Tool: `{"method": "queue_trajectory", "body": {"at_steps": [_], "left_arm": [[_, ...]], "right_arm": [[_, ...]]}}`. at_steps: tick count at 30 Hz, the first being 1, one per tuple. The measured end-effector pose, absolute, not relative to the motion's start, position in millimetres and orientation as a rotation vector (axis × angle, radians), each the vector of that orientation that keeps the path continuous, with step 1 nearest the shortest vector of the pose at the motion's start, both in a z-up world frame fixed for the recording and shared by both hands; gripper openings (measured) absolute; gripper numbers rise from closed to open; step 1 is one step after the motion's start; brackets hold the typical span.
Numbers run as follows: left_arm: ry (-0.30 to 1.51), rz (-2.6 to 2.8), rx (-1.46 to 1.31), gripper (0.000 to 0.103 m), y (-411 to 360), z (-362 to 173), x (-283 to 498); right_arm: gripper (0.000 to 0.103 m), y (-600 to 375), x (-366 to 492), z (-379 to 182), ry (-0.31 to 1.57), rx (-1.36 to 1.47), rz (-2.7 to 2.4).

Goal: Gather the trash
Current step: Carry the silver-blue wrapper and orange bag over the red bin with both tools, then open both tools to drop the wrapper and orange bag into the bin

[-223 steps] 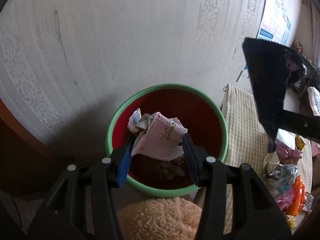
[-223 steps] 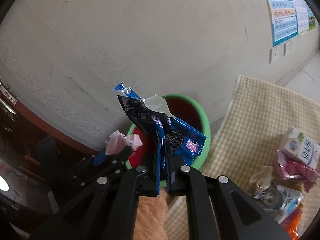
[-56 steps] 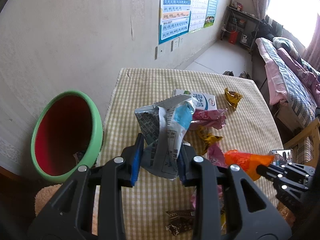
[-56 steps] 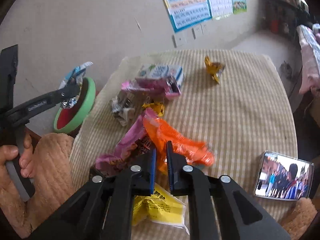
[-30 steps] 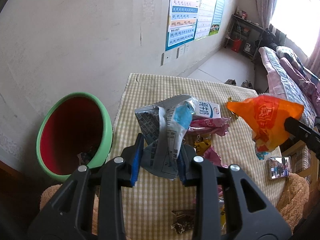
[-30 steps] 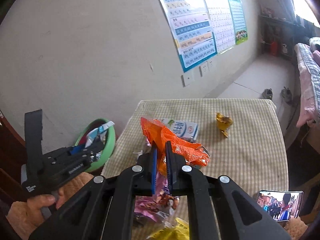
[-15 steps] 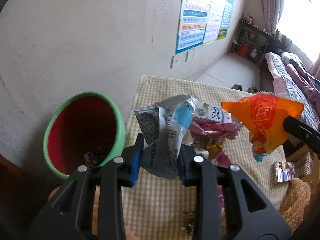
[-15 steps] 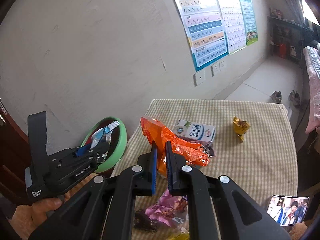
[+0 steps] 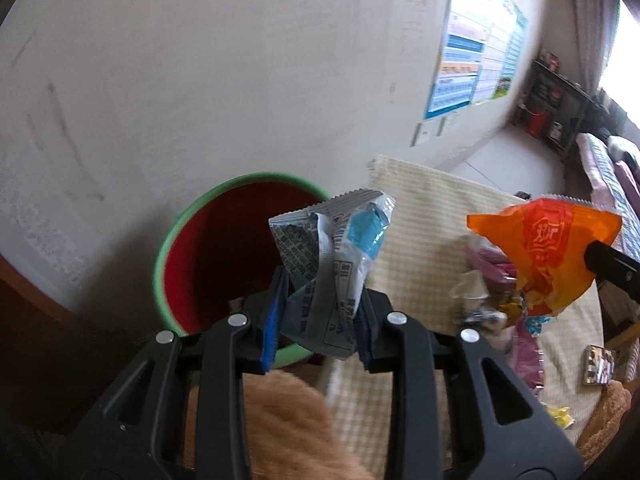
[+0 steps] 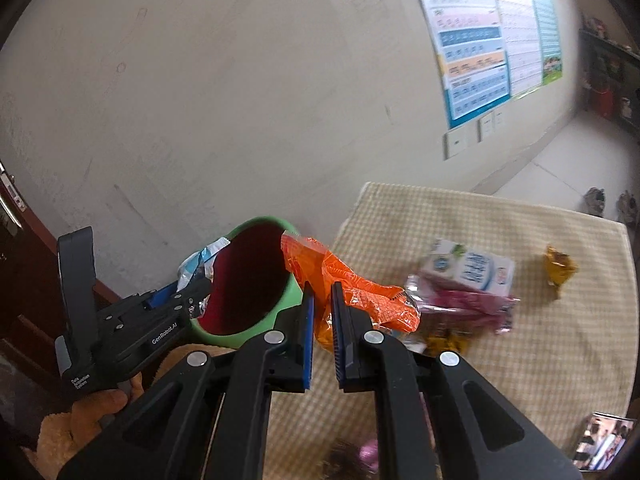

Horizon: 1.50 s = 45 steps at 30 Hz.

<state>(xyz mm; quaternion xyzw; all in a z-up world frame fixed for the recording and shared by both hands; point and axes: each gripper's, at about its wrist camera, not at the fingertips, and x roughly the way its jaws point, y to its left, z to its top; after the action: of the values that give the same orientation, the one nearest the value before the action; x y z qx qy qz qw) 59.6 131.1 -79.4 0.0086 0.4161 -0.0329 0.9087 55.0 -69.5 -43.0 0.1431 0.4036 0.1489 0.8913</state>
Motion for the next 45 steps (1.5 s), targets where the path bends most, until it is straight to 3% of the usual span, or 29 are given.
{"method": "queue_trajectory", "body": {"at_steps": [20, 41, 43, 45], "left_arm": [[0.92, 0.064, -0.073, 0.029, 214.6, -106.9, 95.5], [0.957, 0.065, -0.11, 0.029, 229.1, -125.9, 117.7], [0.956, 0.073, -0.113, 0.033, 230.7, -126.7, 118.4], [0.958, 0.075, -0.122, 0.044, 232.2, -127.4, 120.2]], "right_arm": [[0.009, 12.5, 135.9, -60.3, 0.911, 0.336, 0.435], [0.011, 52.9, 170.8, -72.5, 0.936, 0.337, 0.479], [0.011, 54.2, 172.4, -71.3, 0.931, 0.339, 0.481], [0.015, 54.5, 174.4, -70.1, 0.921, 0.347, 0.487]]}}
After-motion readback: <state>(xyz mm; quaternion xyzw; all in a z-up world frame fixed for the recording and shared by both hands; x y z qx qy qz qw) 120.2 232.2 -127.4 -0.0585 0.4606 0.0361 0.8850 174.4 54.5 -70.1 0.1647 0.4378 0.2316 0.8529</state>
